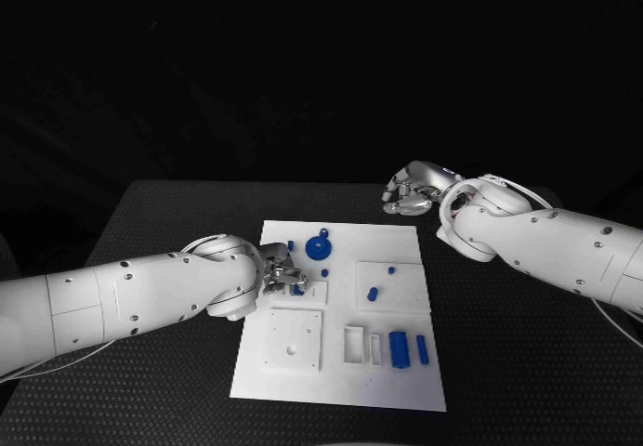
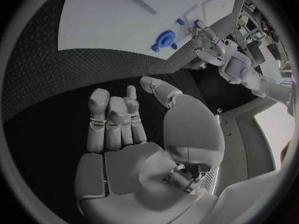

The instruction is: Assemble the parts on the task board

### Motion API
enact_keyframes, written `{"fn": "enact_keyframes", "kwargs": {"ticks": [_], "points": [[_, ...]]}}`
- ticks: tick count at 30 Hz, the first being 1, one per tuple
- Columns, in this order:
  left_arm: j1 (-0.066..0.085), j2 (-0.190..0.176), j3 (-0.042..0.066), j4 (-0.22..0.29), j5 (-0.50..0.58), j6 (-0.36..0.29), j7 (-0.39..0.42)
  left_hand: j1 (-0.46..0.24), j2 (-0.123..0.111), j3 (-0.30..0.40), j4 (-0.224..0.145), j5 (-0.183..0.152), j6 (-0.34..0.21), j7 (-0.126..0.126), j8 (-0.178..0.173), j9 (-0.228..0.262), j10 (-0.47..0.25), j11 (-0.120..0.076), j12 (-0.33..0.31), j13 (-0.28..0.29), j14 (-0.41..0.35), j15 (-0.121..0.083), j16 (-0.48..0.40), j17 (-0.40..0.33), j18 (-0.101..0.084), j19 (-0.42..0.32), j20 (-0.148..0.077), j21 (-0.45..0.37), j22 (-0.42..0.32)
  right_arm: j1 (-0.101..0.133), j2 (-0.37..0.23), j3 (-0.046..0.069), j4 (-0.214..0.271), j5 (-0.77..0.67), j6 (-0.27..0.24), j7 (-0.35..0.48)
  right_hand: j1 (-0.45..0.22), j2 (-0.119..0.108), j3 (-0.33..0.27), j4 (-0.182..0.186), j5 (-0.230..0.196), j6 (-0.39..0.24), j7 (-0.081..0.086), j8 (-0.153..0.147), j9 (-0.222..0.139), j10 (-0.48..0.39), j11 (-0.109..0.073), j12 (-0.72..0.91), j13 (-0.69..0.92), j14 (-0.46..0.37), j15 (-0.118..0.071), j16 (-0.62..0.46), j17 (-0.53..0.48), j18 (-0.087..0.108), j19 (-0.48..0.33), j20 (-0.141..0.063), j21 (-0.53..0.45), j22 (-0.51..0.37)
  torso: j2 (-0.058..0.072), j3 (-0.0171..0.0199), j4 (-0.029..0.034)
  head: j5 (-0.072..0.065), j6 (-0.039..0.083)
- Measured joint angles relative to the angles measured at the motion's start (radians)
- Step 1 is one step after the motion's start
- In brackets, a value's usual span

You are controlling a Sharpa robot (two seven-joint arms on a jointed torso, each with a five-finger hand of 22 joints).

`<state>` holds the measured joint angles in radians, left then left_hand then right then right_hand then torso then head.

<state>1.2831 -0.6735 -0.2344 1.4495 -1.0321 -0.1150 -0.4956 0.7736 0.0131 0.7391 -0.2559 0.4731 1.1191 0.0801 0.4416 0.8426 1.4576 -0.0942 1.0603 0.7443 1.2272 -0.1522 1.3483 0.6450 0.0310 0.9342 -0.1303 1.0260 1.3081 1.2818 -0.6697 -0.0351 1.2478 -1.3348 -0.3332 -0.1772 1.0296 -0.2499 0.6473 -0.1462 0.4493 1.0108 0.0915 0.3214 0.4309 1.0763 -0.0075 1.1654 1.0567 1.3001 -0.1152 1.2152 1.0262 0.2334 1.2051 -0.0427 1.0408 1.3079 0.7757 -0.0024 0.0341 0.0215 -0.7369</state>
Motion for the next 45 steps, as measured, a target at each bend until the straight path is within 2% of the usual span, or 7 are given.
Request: {"fn": "enact_keyframes", "kwargs": {"ticks": [24, 27, 32, 34, 36, 40, 45], "points": [[0.009, 0.034, 0.003, -0.022, -0.094, 0.071, -0.013, 0.0, 0.0, 0.0, 0.0, -0.028, 0.011, 0.008, 0.003, -0.006, 0.0, 0.0, 0.0, -0.005, 0.0, 0.0, 0.0, -0.01, 0.0, 0.0, 0.0, 0.0, 0.0, 0.0, 0.002, 0.0, 0.0, 0.0, 0.008, 0.0, 0.0, 0.0, 0.0, 0.0, 0.008, 0.0, 0.0, 0.0, 0.0, 0.0, 0.0, 0.0, -0.001, 0.0, 0.0, 0.0, 0.001, 0.0, -0.001, 0.002, 0.0, 0.0, 0.0, -0.0004, 0.0003, -0.002, 0.0], [0.011, 0.037, 0.003, -0.023, -0.096, 0.079, -0.014, 0.0, 0.0, 0.0, 0.0, -0.067, 0.012, 0.008, 0.004, -0.011, 0.0, 0.0, 0.0, -0.012, 0.0, 0.0, 0.0, -0.016, 0.0, 0.0, 0.0, 0.0, 0.0, 0.0, 0.001, 0.0, 0.0, 0.0, 0.009, 0.0, 0.0, 0.0, 0.0, 0.0, 0.008, 0.001, -0.001, 0.0, 0.0, 0.0, 0.0, 0.0, -0.001, 0.0, 0.0, 0.0, 0.001, 0.0, -0.001, 0.002, 0.0, 0.0, 0.0, -0.0004, 0.0002, -0.004, 0.0], [0.011, 0.044, 0.003, -0.031, -0.097, 0.086, -0.018, 0.031, -0.031, 0.001, 0.001, -0.189, 0.027, 0.002, 0.007, -0.024, -0.003, 0.004, -0.023, -0.042, 0.0, 0.0, -0.012, -0.035, 0.0, 0.0, 0.0, -0.006, 0.0, 0.0, 0.002, 0.0, -0.001, 0.0, 0.01, 0.0, 0.0, 0.0, 0.0, 0.0, 0.008, 0.001, -0.001, 0.0, 0.0, 0.0, 0.0, 0.0, -0.001, 0.0, 0.0, 0.0, 0.001, 0.0, -0.001, 0.002, 0.0, 0.0, 0.0, -0.0005, 0.0008, -0.007, -0.002], [0.011, 0.044, 0.003, -0.032, -0.097, 0.086, -0.018, 0.04, -0.04, 0.01, 0.01, -0.222, 0.033, -0.001, -0.001, -0.031, -0.003, 0.004, -0.027, -0.051, 0.0, 0.0, -0.012, -0.039, 0.0, 0.0, 0.0, -0.006, 0.0, 0.0, 0.002, 0.0, -0.001, 0.0, 0.011, 0.0, 0.0, 0.0, 0.0, 0.0, 0.008, 0.002, -0.001, 0.0, 0.0, 0.0, 0.0, 0.0, -0.001, 0.0, 0.0, 0.0, 0.001, 0.0, -0.001, 0.002, 0.0, 0.0, 0.0, -0.0005, 0.0013, -0.008, -0.002], [0.011, 0.045, 0.003, -0.033, -0.096, 0.086, -0.018, 0.052, -0.052, 0.012, 0.033, -0.25, 0.037, -0.005, -0.004, -0.038, -0.003, 0.004, -0.029, -0.058, 0.0, 0.0, -0.016, -0.043, 0.0, 0.0, 0.0, -0.011, 0.0, 0.0, 0.003, 0.0, -0.001, 0.0, 0.011, 0.0, 0.0, 0.0, 0.0, 0.0, 0.008, 0.002, -0.002, 0.0, 0.0, 0.0, 0.0, 0.0, -0.001, 0.0, 0.0, 0.0, 0.001, 0.0, -0.001, 0.002, 0.0, 0.0, 0.0, -0.0005, 0.0013, -0.008, -0.002], [0.01, 0.044, 0.002, -0.035, -0.096, 0.088, -0.019, 0.037, -0.098, 0.032, 0.114, -0.314, 0.057, -0.022, -0.005, -0.05, -0.003, 0.003, -0.029, -0.067, 0.0, 0.0, -0.016, -0.048, 0.0, 0.0, 0.0, -0.016, -0.001, 0.0, 0.003, 0.0, -0.001, 0.0, 0.012, 0.0, 0.0, 0.0, 0.0, 0.0, 0.012, 0.002, -0.002, 0.0, 0.0, 0.0, 0.0, 0.0, -0.001, 0.0, 0.0, 0.0, 0.001, 0.0, -0.001, 0.002, -0.002, 0.0, 0.0, -0.0005, 0.001, -0.009, -0.002], [0.009, 0.042, 0.002, -0.037, -0.096, 0.09, -0.019, 0.018, -0.153, 0.03, 0.163, -0.352, 0.074, -0.039, -0.005, -0.052, -0.001, 0.002, -0.029, -0.074, -0.01, -0.028, -0.016, -0.052, 0.0, 0.0, 0.0, -0.015, -0.001, 0.0, 0.003, 0.0, -0.001, 0.0, 0.013, 0.0, 0.0, 0.0, 0.0, 0.0, 0.012, 0.002, -0.002, 0.0, 0.0, 0.0, 0.0, 0.0, -0.001, 0.0, 0.0, 0.0, 0.001, 0.0, 0.0, 0.003, -0.003, 0.0, 0.0, -0.0006, 0.001, -0.009, -0.002]]}}
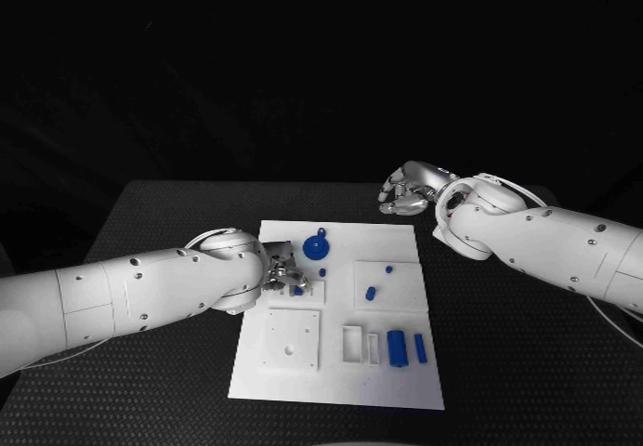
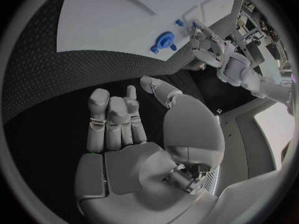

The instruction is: Assemble the parts on the task board

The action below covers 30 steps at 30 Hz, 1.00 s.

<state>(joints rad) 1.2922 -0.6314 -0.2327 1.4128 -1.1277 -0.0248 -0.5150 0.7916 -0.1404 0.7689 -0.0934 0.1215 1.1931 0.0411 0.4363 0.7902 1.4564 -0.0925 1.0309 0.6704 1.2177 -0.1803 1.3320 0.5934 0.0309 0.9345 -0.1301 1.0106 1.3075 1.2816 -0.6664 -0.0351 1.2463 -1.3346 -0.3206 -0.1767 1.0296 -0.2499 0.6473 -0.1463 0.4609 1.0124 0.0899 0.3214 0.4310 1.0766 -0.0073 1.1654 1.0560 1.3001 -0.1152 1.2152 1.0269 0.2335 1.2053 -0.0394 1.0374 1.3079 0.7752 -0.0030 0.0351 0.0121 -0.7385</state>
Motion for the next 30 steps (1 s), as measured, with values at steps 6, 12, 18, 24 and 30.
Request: {"fn": "enact_keyframes", "kwargs": {"ticks": [6, 12, 18, 24, 30], "points": [[0.0, 0.0, 0.0, -0.002, 0.0, 0.0, 0.001, -0.01, -0.059, 0.009, 0.059, -0.055, 0.007, -0.008, 0.0, -0.004, 0.0, 0.0, 0.0, -0.006, -0.004, -0.005, 0.0, -0.003, 0.0, 0.004, -0.004, -0.006, 0.0, 0.0, -0.001, 0.0, 0.0, 0.0, 0.0, 0.0, 0.0, 0.0, -0.003, -0.003, 0.0, 0.0, 0.0, 0.0, 0.0, 0.0, 0.0, 0.0, -0.001, 0.0, 0.0, 0.0, 0.0, 0.0, 0.0, 0.0, 0.0, 0.0, 0.0, -0.0004, 0.0008, -0.001, 0.002], [-0.003, -0.005, -0.001, -0.006, 0.0, 0.0, 0.001, -0.031, -0.097, 0.006, 0.104, -0.068, 0.067, -0.065, 0.007, -0.005, -0.053, -0.03, -0.001, -0.008, -0.016, -0.018, 0.0, -0.004, 0.008, 0.006, -0.006, -0.004, 0.0, -0.001, -0.001, 0.0, -0.001, 0.0, 0.0, 0.0, 0.0, 0.0, -0.003, -0.003, 0.0, 0.0, 0.0, 0.0, 0.0, -0.002, -0.002, 0.0, -0.001, 0.0, 0.0, 0.0, 0.0, 0.0, 0.0, 0.0, 0.0, 0.0, 0.001, -0.0014, 0.001, -0.002, 0.003], [-0.01, -0.009, -0.005, -0.001, 0.0, 0.0, 0.002, -0.046, -0.119, -0.001, 0.137, -0.068, 0.069, -0.064, 0.008, -0.002, -0.049, -0.035, -0.001, -0.008, -0.011, -0.018, 0.001, -0.004, 0.0, 0.005, -0.005, -0.008, 0.0, -0.002, -0.004, 0.0, -0.001, 0.0, 0.001, 0.0, 0.0, 0.0, -0.003, -0.003, 0.0, 0.0, 0.0, 0.0, 0.0, -0.002, -0.002, 0.0, -0.001, 0.0, 0.0, 0.0, 0.0, 0.0, 0.0, 0.0, 0.0, 0.0, 0.001, -0.0023, 0.001, -0.002, 0.003], [-0.007, -0.017, -0.006, 0.006, 0.002, 0.004, 0.002, -0.058, -0.131, -0.005, 0.158, -0.068, 0.069, -0.064, 0.013, 0.0, -0.05, -0.036, -0.001, -0.008, -0.011, -0.018, 0.005, -0.004, 0.0, 0.005, -0.005, -0.009, 0.0, -0.003, -0.004, 0.0, -0.002, 0.0, 0.001, 0.0, -0.004, 0.004, -0.003, -0.003, 0.004, 0.0, 0.0, 0.0, 0.0, -0.002, -0.002, 0.0, -0.001, 0.0, 0.0, 0.0, 0.0, 0.0, 0.0, 0.0, 0.0, 0.0, 0.001, -0.0025, 0.0016, -0.004, 0.005], [0.01, -0.027, -0.006, 0.015, 0.004, 0.009, 0.003, -0.072, -0.145, -0.018, 0.177, -0.068, 0.069, -0.064, 0.013, 0.001, -0.05, -0.036, 0.003, -0.008, -0.011, -0.018, 0.009, -0.004, 0.0, 0.005, -0.006, -0.009, 0.0, -0.003, -0.004, 0.0, -0.003, 0.0, 0.001, 0.001, -0.004, 0.004, -0.003, -0.003, 0.004, 0.0, 0.0, 0.0, 0.0, -0.002, -0.002, 0.0, -0.001, 0.0, 0.0, 0.0, 0.0, 0.0, 0.0, 0.0, 0.0, 0.0, 0.001, -0.0027, 0.0014, -0.004, 0.007]]}}
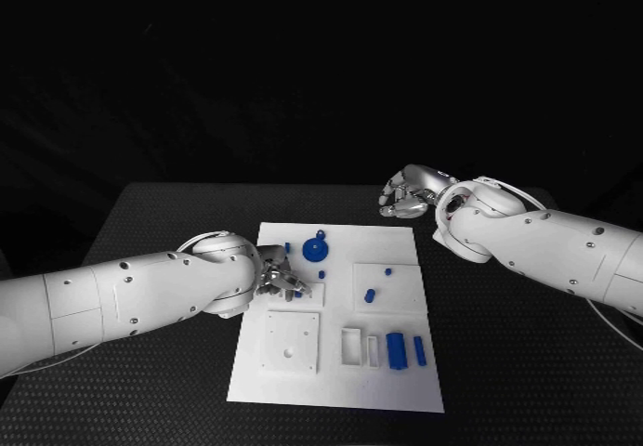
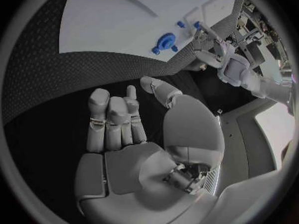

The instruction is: Assemble the parts on the task board

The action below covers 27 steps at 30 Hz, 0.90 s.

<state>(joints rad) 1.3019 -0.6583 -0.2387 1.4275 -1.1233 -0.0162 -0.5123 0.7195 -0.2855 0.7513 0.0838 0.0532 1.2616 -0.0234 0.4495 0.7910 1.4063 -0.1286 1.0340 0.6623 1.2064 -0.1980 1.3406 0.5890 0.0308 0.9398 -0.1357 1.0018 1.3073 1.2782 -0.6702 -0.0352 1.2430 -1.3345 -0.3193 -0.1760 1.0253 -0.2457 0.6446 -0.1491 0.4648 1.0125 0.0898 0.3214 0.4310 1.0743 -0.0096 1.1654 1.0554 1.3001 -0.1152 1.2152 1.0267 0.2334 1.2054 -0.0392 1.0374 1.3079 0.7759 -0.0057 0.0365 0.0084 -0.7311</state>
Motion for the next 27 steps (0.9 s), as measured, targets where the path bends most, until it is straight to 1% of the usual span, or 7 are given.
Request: {"fn": "enact_keyframes", "kwargs": {"ticks": [10, 12, 14, 18, 22, 24, 27], "points": [[0.043, -0.023, 0.011, 0.014, 0.012, 0.0, 0.003, -0.002, -0.006, -0.029, -0.01, 0.0, -0.013, 0.0, 0.004, 0.0, -0.001, 0.0, 0.0, -0.002, -0.007, 0.006, 0.0, -0.003, 0.0, -0.004, 0.004, 0.0, 0.001, -0.001, -0.001, 0.0, -0.002, 0.0, 0.0, 0.0, 0.0, 0.0, 0.0, 0.0, 0.005, 0.0, 0.0, 0.0, -0.001, 0.0, 0.0, 0.0, -0.001, 0.0, 0.0, 0.0, 0.0, 0.0, 0.0, 0.0, 0.0, 0.0, -0.001, 0.0009, 0.0002, 0.001, 0.006], [0.047, -0.026, 0.024, 0.015, 0.018, 0.002, 0.003, 0.002, -0.01, -0.036, -0.018, 0.0, -0.028, 0.005, -0.001, -0.003, -0.012, 0.011, -0.008, -0.01, -0.024, 0.009, -0.008, -0.009, 0.0, -0.021, 0.006, -0.004, 0.001, -0.002, -0.001, 0.0, -0.002, 0.0, 0.0, 0.001, 0.0, 0.0, 0.0, 0.0, 0.005, 0.0, 0.0, 0.0, -0.001, 0.0, 0.0, 0.0, -0.001, 0.0, 0.0, 0.0, 0.0, 0.0, 0.0, 0.0, 0.0, 0.0, -0.001, 0.001, 0.0002, 0.002, 0.008], [0.054, -0.031, 0.033, 0.02, 0.02, 0.004, 0.003, 0.004, -0.012, -0.039, -0.021, 0.0, -0.047, 0.015, -0.017, -0.012, -0.032, 0.021, -0.037, -0.025, -0.048, 0.022, -0.033, -0.02, 0.0, -0.046, 0.013, -0.023, 0.001, -0.002, -0.001, 0.0, -0.003, 0.001, 0.0, 0.001, 0.0, 0.0, 0.0, 0.0, 0.005, 0.0, 0.0, 0.0, -0.001, 0.0, 0.0, 0.0, -0.001, 0.0, 0.0, -0.001, 0.0, 0.0, 0.0, 0.0, 0.0, 0.0, -0.001, 0.001, -0.0001, 0.003, 0.01], [0.068, -0.042, 0.038, 0.024, 0.027, 0.011, 0.004, 0.019, -0.013, -0.033, -0.026, 0.0, -0.087, 0.035, -0.047, -0.027, -0.065, 0.04, -0.091, -0.053, -0.083, 0.047, -0.079, -0.042, 0.0, -0.079, 0.025, -0.056, 0.0, -0.003, -0.001, 0.0, -0.007, 0.001, 0.0, 0.001, -0.004, 0.004, 0.0, 0.0, 0.009, 0.0, 0.0, 0.0, -0.001, 0.0, 0.0, 0.0, -0.001, 0.0, 0.0, -0.004, 0.0, 0.0, 0.0, 0.0, 0.0, 0.0, -0.001, 0.0016, -0.0003, 0.004, 0.014], [0.091, -0.047, 0.048, 0.006, 0.036, 0.014, 0.006, 0.053, -0.005, -0.014, -0.045, 0.001, -0.126, 0.048, -0.071, -0.036, -0.1, 0.051, -0.127, -0.07, -0.114, 0.058, -0.111, -0.056, -0.001, -0.102, 0.029, -0.073, -0.004, -0.003, -0.001, 0.0, -0.011, 0.003, 0.0, 0.001, -0.004, 0.004, 0.0, 0.0, 0.009, 0.0, 0.0, 0.0, -0.001, 0.0, 0.0, 0.0, -0.001, 0.0, 0.0, -0.004, 0.0, 0.0, 0.0, 0.0, 0.0, 0.0, -0.001, 0.0016, 0.0001, 0.004, 0.023], [0.099, -0.039, 0.056, -0.033, 0.039, 0.014, 0.009, 0.11, 0.017, 0.011, -0.074, -0.001, -0.192, 0.079, -0.105, -0.05, -0.166, 0.08, -0.197, -0.103, -0.174, 0.092, -0.176, -0.086, -0.023, -0.156, 0.042, -0.118, -0.02, -0.003, -0.001, 0.0, -0.015, 0.005, 0.0, 0.001, -0.004, 0.004, 0.0, 0.0, 0.009, -0.002, 0.002, 0.0, -0.001, 0.0, 0.0, 0.0, -0.001, 0.0, 0.0, -0.004, 0.0, 0.0, 0.0, 0.0, 0.0, 0.0, -0.001, 0.0016, 0.0001, 0.004, 0.027], [0.105, -0.027, 0.058, -0.085, 0.04, 0.013, 0.015, 0.168, 0.039, 0.013, -0.109, -0.002, -0.224, 0.097, -0.116, -0.056, -0.184, 0.092, -0.253, -0.131, -0.186, 0.123, -0.228, -0.11, -0.023, -0.177, 0.052, -0.153, -0.035, -0.003, 0.0, 0.0, -0.018, 0.006, -0.001, 0.001, -0.004, 0.004, 0.0, 0.0, 0.009, -0.004, 0.004, 0.0, -0.002, 0.0, 0.0, 0.0, -0.001, 0.0, 0.0, -0.004, 0.0, 0.0, 0.0, 0.0, 0.0, 0.0, -0.001, 0.0022, 0.0, 0.006, 0.034]]}}
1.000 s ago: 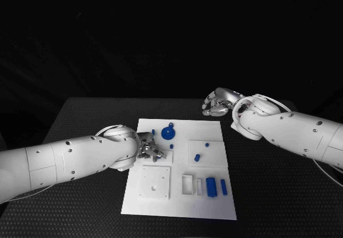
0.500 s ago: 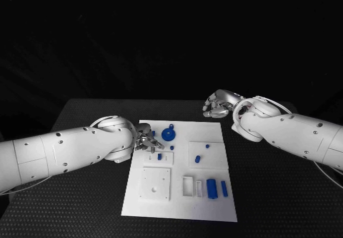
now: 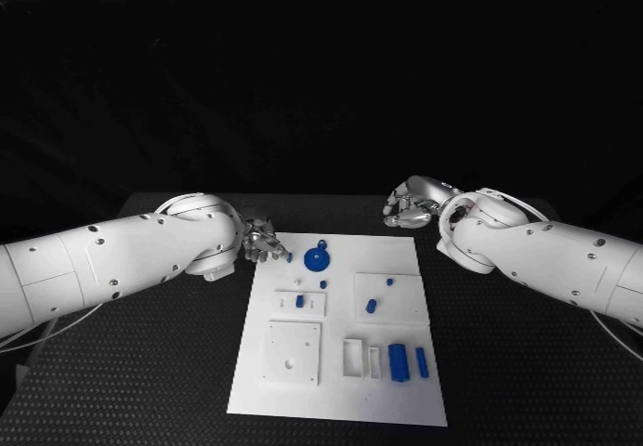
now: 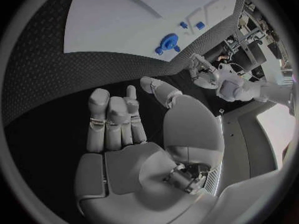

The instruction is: Assemble the parts on the task board

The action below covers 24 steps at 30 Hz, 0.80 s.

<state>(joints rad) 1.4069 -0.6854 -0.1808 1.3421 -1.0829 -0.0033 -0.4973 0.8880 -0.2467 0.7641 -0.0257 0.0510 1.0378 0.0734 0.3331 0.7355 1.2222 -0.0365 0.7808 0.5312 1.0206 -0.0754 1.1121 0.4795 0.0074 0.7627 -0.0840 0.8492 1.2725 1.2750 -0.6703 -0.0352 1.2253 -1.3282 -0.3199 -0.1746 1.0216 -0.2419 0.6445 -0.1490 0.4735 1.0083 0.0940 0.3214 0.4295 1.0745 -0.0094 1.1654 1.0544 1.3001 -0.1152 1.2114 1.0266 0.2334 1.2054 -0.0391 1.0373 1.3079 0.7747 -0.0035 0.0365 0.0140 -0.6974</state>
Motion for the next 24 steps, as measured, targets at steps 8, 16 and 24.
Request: {"fn": "enact_keyframes", "kwargs": {"ticks": [8, 16, 24], "points": [[0.009, 0.07, 0.002, -0.156, 0.004, 0.008, 0.02, -0.026, -0.026, -0.031, 0.042, 0.0, -0.011, 0.005, 0.0, -0.005, 0.007, 0.007, -0.034, -0.015, 0.012, 0.012, -0.027, -0.008, 0.0, 0.0, 0.0, -0.021, -0.009, 0.0, 0.003, 0.0, -0.008, 0.005, 0.0, 0.001, 0.0, 0.0, 0.0, 0.0, 0.0, 0.0, 0.0, 0.0, 0.0, 0.0, 0.0, 0.0, -0.001, 0.0, 0.0, 0.0, 0.001, 0.0, 0.0, 0.0, 0.0, 0.0, 0.002, 0.0004, -0.0025, 0.004, 0.015], [0.006, 0.164, 0.001, -0.319, 0.006, 0.038, 0.043, -0.097, -0.048, -0.102, 0.089, 0.0, -0.036, 0.012, -0.008, -0.01, 0.01, 0.01, -0.049, -0.015, 0.012, 0.018, -0.036, -0.006, 0.0, 0.004, 0.004, -0.028, -0.007, -0.001, 0.012, 0.0, -0.009, 0.007, 0.001, 0.001, 0.0, 0.0, 0.0, 0.0, 0.0, 0.0, 0.0, 0.0, 0.0, 0.0, 0.0, 0.0, -0.001, 0.0, 0.0, 0.0, 0.001, 0.0, 0.0, 0.0, 0.0, 0.0, 0.004, 0.0001, -0.0037, 0.001, 0.022], [-0.018, 0.209, -0.001, -0.385, 0.008, 0.083, 0.062, -0.153, -0.039, -0.192, 0.127, 0.0, -0.054, 0.013, -0.014, -0.012, 0.014, 0.014, -0.049, -0.004, 0.012, 0.018, -0.027, 0.012, 0.0, 0.0, 0.0, -0.032, 0.002, -0.002, 0.014, 0.0, -0.01, 0.007, 0.001, 0.001, 0.0, 0.0, 0.0, 0.0, 0.004, 0.0, 0.0, 0.0, 0.0, 0.0, 0.0, 0.0, -0.001, 0.0, 0.0, 0.0, 0.001, 0.0, 0.0, 0.0, 0.0, 0.0, 0.009, -0.0018, -0.0085, 0.004, 0.026]]}}
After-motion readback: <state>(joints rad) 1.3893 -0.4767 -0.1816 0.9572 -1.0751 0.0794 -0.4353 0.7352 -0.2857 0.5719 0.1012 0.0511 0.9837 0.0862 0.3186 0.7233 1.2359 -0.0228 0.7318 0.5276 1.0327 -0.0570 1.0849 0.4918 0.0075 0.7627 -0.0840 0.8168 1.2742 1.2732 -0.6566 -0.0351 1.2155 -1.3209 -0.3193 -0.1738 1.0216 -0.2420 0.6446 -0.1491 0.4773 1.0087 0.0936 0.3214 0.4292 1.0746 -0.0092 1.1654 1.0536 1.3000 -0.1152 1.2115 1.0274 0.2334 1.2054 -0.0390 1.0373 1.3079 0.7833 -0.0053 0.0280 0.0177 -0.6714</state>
